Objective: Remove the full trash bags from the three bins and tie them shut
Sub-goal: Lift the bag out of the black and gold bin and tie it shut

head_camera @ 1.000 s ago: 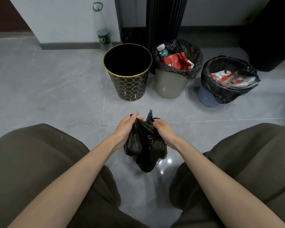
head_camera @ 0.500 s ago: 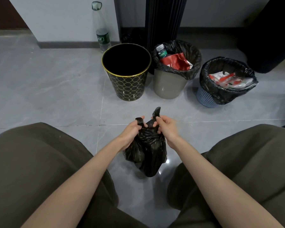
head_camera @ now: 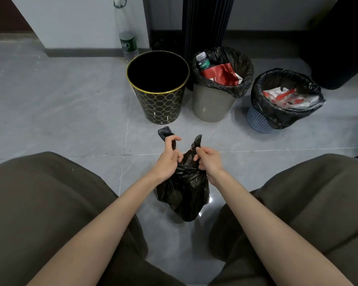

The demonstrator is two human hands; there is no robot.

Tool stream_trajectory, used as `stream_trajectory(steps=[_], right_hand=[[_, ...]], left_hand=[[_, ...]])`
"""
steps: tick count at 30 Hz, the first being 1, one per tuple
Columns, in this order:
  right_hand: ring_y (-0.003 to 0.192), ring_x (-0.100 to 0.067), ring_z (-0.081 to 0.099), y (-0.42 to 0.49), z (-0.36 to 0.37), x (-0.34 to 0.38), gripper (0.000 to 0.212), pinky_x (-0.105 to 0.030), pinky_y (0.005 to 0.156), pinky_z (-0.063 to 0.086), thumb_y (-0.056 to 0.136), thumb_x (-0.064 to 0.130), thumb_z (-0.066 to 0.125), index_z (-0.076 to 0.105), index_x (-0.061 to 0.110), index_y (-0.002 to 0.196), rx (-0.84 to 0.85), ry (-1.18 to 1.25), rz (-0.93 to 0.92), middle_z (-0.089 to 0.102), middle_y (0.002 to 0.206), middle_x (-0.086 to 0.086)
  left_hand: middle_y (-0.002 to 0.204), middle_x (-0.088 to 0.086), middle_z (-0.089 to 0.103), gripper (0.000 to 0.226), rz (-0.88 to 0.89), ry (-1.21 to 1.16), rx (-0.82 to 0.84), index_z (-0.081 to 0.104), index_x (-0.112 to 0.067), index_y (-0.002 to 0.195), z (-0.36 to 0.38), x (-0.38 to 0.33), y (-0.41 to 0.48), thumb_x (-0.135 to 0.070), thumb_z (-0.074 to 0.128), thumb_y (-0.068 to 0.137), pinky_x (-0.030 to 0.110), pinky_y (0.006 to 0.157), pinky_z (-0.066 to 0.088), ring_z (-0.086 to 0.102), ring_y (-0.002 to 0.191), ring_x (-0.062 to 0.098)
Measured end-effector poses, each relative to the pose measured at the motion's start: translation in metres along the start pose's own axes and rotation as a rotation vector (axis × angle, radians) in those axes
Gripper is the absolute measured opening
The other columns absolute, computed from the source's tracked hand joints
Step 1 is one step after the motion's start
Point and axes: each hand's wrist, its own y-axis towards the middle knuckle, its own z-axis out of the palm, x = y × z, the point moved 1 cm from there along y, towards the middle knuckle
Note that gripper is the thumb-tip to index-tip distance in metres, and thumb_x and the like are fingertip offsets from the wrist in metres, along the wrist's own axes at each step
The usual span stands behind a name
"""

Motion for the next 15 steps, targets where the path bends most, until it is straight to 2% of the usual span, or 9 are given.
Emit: stream_trajectory(steps=[2,4,7,9,10,12,15], right_hand=[[0.031,-0.002,0.027,0.001,0.0,-0.001,0.033,-0.013,0.033,0.023,0.099,0.012,0.044,0.052,0.01,0.067,-0.022,-0.044,0.014,0.048,0.046,0.008],[0.035,-0.005,0.029,0.004,0.0,-0.003,0.022,-0.013,0.033,0.024,0.098,0.014,0.044,0.052,0.011,0.078,-0.039,-0.061,0.03,0.053,0.055,0.002],[0.028,-0.003,0.028,0.006,0.002,-0.004,0.017,-0.013,0.032,0.023,0.098,0.015,0.046,0.054,0.001,0.096,-0.039,-0.074,0.032,0.054,0.042,0.008],[0.029,-0.002,0.033,0.005,0.004,-0.004,0.017,-0.013,0.035,0.027,0.097,0.017,0.048,0.054,0.002,0.095,-0.022,-0.071,0.018,0.058,0.045,0.007],[0.035,-0.001,0.038,0.004,0.005,-0.004,0.015,-0.015,0.039,0.031,0.096,0.018,0.051,0.052,0.004,0.093,-0.019,-0.061,0.013,0.063,0.054,0.005],[0.047,-0.004,0.045,0.002,0.005,-0.004,0.014,-0.019,0.047,0.036,0.093,0.02,0.057,0.05,0.011,0.084,-0.036,-0.034,0.01,0.066,0.067,-0.001],[0.048,-0.008,0.045,0.002,0.002,-0.005,0.019,-0.02,0.05,0.039,0.089,0.019,0.064,0.055,0.014,0.074,-0.098,-0.037,-0.001,0.065,0.067,0.001]], left_hand=[[0.072,0.002,0.05,0.036,0.004,-0.064,-0.057,0.016,-0.018,0.12,0.003,-0.002,-0.001,0.006,0.021,0.094,0.023,0.072,0.036,0.043,0.061,0.009],[0.072,-0.002,0.057,0.032,-0.021,-0.153,-0.106,0.014,-0.016,0.119,0.004,-0.002,-0.002,0.005,0.021,0.096,0.019,0.069,0.037,0.043,0.053,0.003],[0.077,-0.003,0.059,0.022,-0.162,-0.312,-0.195,0.027,-0.008,0.119,0.001,0.005,0.004,-0.001,0.023,0.098,0.02,0.057,0.036,0.037,0.039,0.002],[0.068,-0.004,0.056,0.019,-0.239,-0.428,-0.229,0.044,-0.002,0.102,-0.001,0.01,0.008,-0.007,0.026,0.101,0.019,0.048,0.032,0.034,0.034,0.002],[0.067,-0.004,0.055,0.026,-0.253,-0.459,-0.242,0.05,-0.002,0.094,-0.003,0.011,0.008,-0.008,0.027,0.101,0.019,0.047,0.032,0.034,0.034,0.001],[0.065,-0.003,0.053,0.029,-0.23,-0.49,-0.25,0.057,-0.006,0.091,-0.003,0.009,0.008,-0.006,0.029,0.1,0.018,0.049,0.032,0.035,0.037,0.001],[0.071,-0.006,0.053,0.031,-0.161,-0.417,-0.213,0.064,-0.014,0.093,-0.003,0.004,0.005,-0.009,0.034,0.099,0.018,0.056,0.032,0.036,0.051,0.003]])
